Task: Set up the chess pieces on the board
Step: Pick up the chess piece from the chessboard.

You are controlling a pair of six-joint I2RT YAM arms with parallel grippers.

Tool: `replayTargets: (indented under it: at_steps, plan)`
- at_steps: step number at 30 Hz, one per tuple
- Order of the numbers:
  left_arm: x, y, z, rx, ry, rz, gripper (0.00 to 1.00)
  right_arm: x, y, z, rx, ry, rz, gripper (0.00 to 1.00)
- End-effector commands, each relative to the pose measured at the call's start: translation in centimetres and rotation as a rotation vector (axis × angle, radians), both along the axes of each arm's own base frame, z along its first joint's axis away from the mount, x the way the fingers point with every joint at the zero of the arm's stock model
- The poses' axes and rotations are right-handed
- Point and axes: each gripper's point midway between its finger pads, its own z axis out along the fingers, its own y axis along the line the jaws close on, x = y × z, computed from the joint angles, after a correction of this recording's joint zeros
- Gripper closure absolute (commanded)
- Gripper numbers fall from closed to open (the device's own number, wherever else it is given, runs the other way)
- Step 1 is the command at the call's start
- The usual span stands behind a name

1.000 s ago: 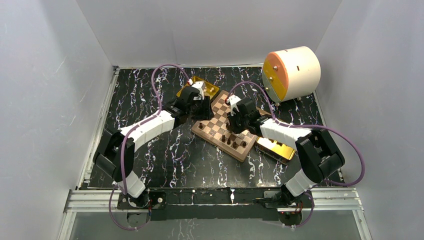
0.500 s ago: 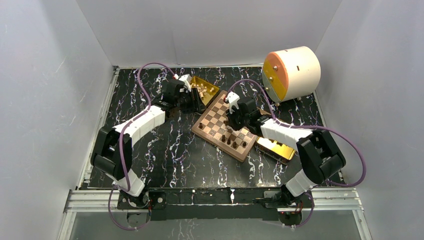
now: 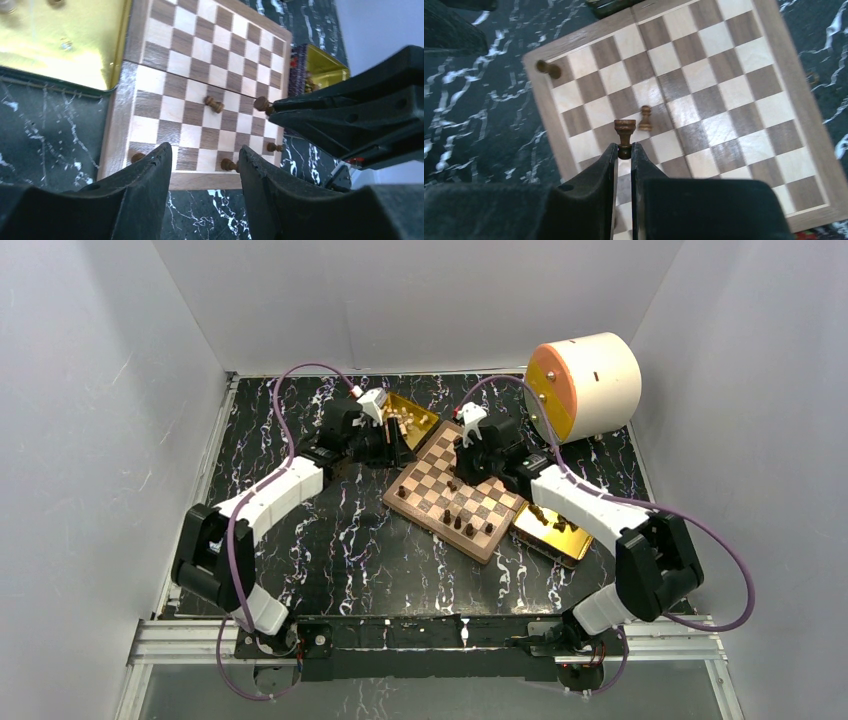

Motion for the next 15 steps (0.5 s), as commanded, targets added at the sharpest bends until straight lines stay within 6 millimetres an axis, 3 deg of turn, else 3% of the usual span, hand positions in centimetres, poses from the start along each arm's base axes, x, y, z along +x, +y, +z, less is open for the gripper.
replayTargets:
  at_steps: [1,4,8,10,15]
  plan:
    - [-2.3,-1.9,5.0,-0.14,-0.18,-0.208,0.5,-3.0,1.3,4.6,0.155,0.067,0.051,0.95]
    - [-3.9,-2.5,7.4,-0.183,-0.381,-0.349,0.53,-4.8,1.7,7.0,0.225,0.084,0.099,0.95]
    - [-5.5,-1.8,9.3,-0.147,-0.676,-0.45,0.5,-6.5,1.8,7.7,0.249,0.152,0.126,0.95]
    - [-7.3,-1.9,9.2,-0.098,-0.835,-0.579,0.5,-7.4,1.9,7.7,0.259,0.203,0.147,0.94]
    - [-9.1,-1.9,6.6,0.099,-0.986,-0.837,0.52,-9.1,2.8,9.0,0.33,0.274,0.197,0.95]
